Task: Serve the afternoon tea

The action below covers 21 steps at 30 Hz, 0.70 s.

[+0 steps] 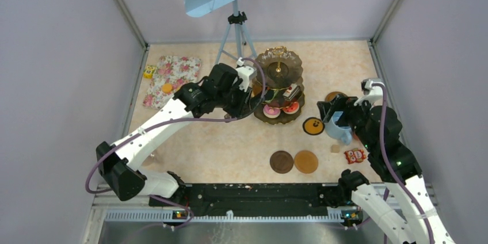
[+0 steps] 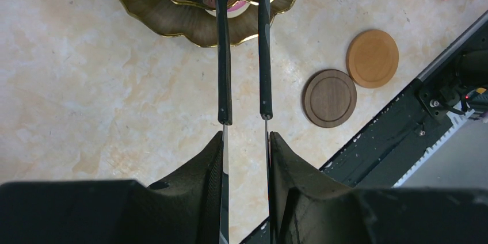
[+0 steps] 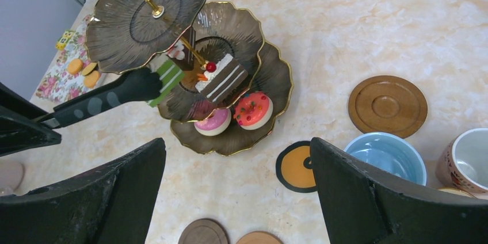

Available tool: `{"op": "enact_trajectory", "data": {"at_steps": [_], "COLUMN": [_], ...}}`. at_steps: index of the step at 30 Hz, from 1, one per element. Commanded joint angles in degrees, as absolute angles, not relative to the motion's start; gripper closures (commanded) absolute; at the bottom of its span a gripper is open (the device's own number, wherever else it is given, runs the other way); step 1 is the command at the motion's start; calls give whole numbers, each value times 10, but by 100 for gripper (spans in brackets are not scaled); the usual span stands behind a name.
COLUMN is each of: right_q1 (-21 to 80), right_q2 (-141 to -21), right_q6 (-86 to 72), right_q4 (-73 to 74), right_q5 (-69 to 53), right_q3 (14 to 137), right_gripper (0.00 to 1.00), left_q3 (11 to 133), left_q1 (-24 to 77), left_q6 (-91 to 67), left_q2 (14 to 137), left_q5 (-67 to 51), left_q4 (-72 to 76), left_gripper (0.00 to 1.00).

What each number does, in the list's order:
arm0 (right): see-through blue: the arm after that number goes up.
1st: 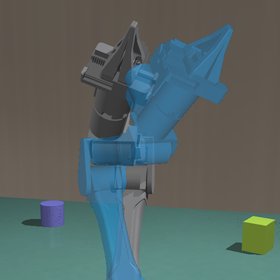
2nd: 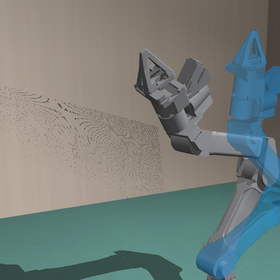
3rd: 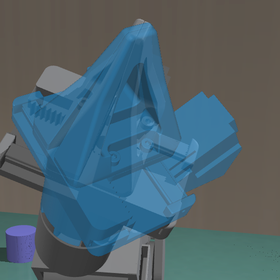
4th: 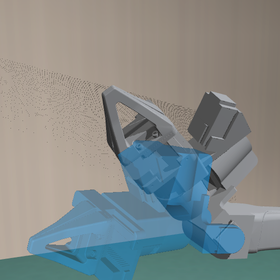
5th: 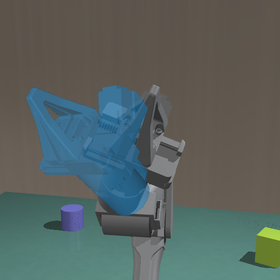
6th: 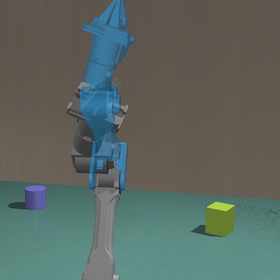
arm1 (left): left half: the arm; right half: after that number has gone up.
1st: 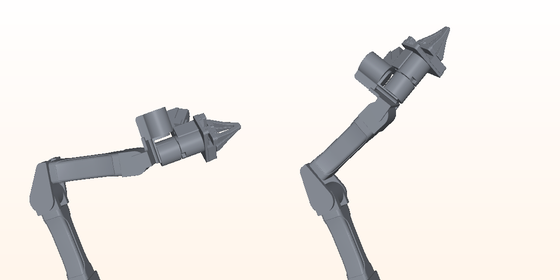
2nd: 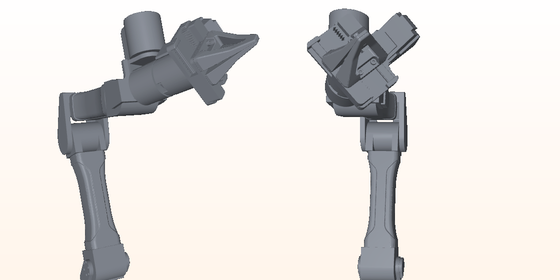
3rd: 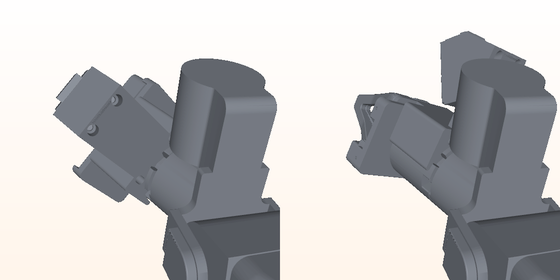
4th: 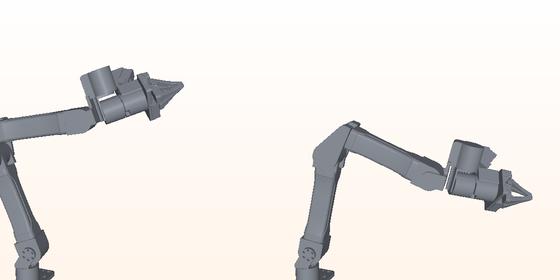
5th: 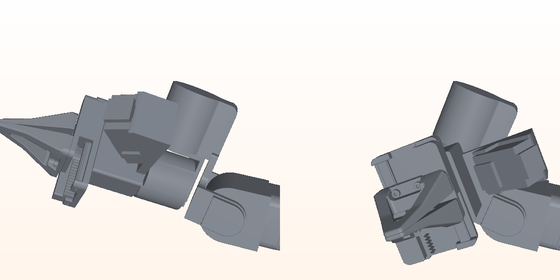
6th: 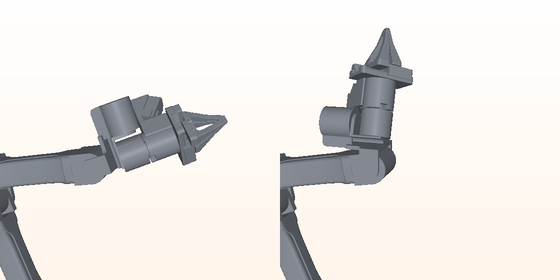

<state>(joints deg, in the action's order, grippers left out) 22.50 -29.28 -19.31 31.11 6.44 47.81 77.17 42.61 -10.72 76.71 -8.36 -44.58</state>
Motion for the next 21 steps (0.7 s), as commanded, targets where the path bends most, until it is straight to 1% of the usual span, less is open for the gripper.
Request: {"op": "enact_trajectory", "data": {"at_steps": [1,4,9,11,18,21], "right_q1": [232,231,232,232,232,232], "right_q2": [-287,-287,-287,-287,-286,-286], "right_q6": [-197,-195,-194,-194,-195,-196], "right_q4": [308,308,308,308,312,310], "right_q5": [75,76,76,76,77,76], "right_q3": [497,496,498,500,502,502], "right_gripper": [7,7,7,7,7,7], "left_q3": [799,803,804,808,812,814], "left_q1": [434,437,446,448,448,448], "left_q6": [-95,-92,-90,-87,-74,-69], "left_q2": [780,789,809,815,806,796], "left_q5": [-67,-65,-69,-67,-55,-46], "left_q4": [-393,-387,-383,-385,-386,-400], "left_gripper": [67,65,58,57,51,51]}}
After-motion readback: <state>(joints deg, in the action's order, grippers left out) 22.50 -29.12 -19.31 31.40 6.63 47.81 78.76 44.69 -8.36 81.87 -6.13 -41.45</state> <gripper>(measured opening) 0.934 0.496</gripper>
